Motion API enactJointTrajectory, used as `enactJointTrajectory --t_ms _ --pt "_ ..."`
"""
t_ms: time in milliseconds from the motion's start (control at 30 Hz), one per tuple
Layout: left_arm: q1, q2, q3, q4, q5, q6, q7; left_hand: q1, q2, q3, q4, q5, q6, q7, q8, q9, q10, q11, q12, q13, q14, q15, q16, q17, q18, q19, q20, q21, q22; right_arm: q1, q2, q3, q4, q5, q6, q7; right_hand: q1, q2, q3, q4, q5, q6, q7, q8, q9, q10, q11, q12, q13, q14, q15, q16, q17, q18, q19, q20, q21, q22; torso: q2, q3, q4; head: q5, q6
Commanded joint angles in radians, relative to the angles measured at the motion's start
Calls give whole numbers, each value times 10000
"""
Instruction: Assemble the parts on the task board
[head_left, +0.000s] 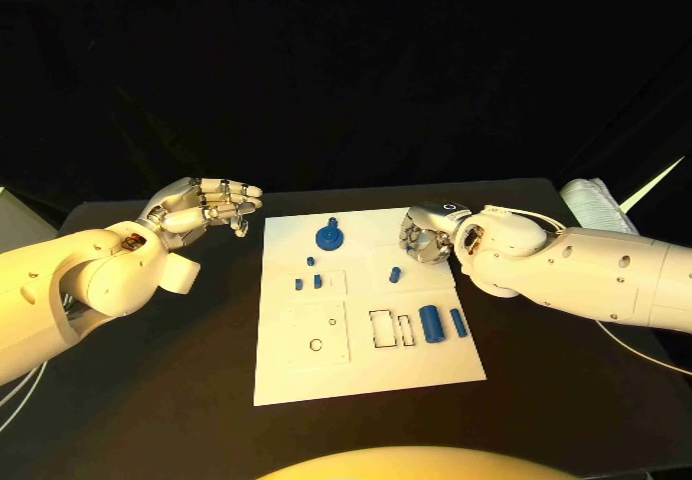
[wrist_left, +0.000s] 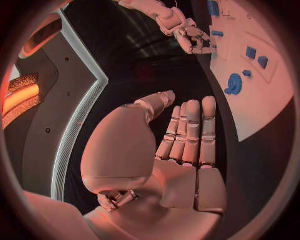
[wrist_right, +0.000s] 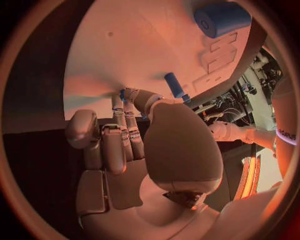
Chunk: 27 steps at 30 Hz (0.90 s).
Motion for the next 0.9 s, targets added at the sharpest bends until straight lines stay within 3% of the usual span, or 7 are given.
enactJointTrajectory --t_ms 33,367,533,700,833,900 --pt "2 0 10 7 47 144 11 -67 -36 -45 9 28 -79 -12 62 -17 -93 -5 52 -16 9 25 -56 -20 145 84 15 58 13 -50 -47 -29 130 -548 -390 -358 108 145 437 -447 -3 70 -19 61 34 475 -380 8 319 521 -54 48 0 -103 20 -77 65 58 -7 2 -1 1 -2" --pt "0 2 10 -50 40 119 13 -72 -37 -43 14 29 -108 1 59 -22 -114 5 58 -20 7 33 -60 -23 143 87 19 59 13 78 -308 48 549 -79 -1524 -59 49 128 473 -487 -9 95 -19 87 73 524 -387 6 350 530 -60 77 46 -110 25 -83 112 125 -12 -7 -4 8 41" --pt "-1 13 9 -96 39 114 20 -81 -37 -44 21 28 -129 11 58 -25 -130 14 65 -22 7 40 -63 -26 142 89 23 58 13 205 -509 103 909 260 -1865 156 40 122 480 -496 -8 97 -18 90 80 528 -387 2 355 531 -61 79 48 -109 20 -84 114 127 -5 3 -14 15 45" --pt "-1 24 9 -93 39 109 17 -93 -38 -45 31 29 -160 25 56 -30 -149 24 76 -24 6 49 -65 -29 141 91 29 57 13 258 -830 136 1448 594 -2089 348 30 118 499 -516 -3 86 -12 87 90 521 -383 -12 360 540 -61 104 94 -107 12 -85 117 130 -2 -18 16 28 35" --pt "-1 26 9 -44 39 107 32 -93 -38 -45 31 29 -160 25 56 -30 -149 24 76 -24 6 49 -65 -29 141 91 29 57 13 235 -948 144 1864 872 -2162 493 24 116 507 -524 2 80 -9 86 94 517 -381 -19 363 541 -59 107 94 -111 20 -85 134 156 -1 -14 -28 83 36" --pt "-1 30 9 -16 39 105 43 -93 -38 -45 31 29 -160 25 56 -30 -149 24 76 -24 6 49 -65 -29 141 91 29 57 13 171 -966 143 2085 952 -2174 541 22 118 520 -537 12 75 -7 85 100 515 -379 -26 367 542 -58 111 98 -110 14 -85 135 154 1 -10 -15 90 46"
